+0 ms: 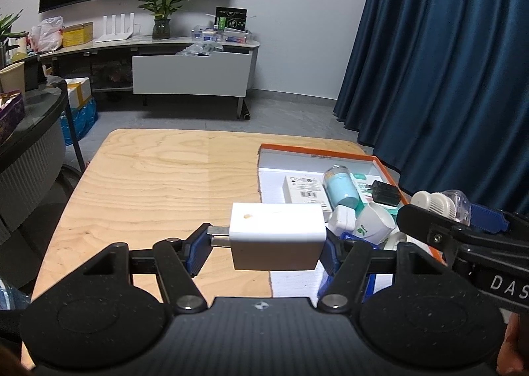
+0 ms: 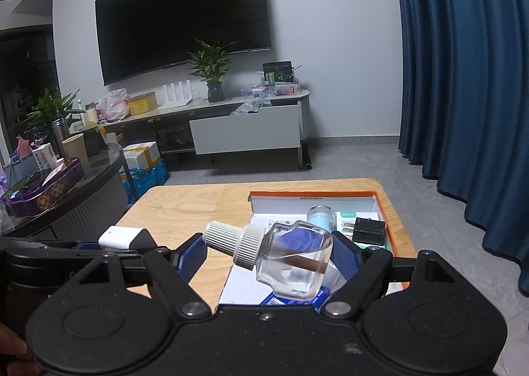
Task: Organize rigid objects
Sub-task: 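Carry the white charger and glass diffuser over the open white box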
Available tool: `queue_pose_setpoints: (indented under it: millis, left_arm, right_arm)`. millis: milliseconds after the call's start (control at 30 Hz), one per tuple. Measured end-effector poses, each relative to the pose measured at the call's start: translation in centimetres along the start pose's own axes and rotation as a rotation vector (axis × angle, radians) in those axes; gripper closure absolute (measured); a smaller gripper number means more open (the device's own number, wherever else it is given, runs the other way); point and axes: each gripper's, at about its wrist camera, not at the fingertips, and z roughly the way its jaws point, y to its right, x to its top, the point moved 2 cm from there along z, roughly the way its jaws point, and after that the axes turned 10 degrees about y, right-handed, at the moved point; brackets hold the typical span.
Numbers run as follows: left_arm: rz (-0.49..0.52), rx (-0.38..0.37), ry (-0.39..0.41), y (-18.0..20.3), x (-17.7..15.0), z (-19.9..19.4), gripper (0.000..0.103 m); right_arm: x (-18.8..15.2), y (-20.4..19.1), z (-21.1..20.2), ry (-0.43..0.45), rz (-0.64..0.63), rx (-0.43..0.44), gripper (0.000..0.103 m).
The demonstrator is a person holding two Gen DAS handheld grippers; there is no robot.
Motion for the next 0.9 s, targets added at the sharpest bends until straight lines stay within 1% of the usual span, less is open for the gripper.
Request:
queue_pose_setpoints:
  millis: [367,900]
  left_arm:
    - [0.015,-0.031,-0.016,1.1,0.3,0.6,0.037]
    - [0.039,-0.087,-0.040,3.6,0.6,1.9,0.037]
  right_arm:
    - [0.4,0.8,0.3,0.002,0.013,-0.023,0.008]
    - [0.8,3.6,-0.2,0.013,0.039,-0.075,0.008]
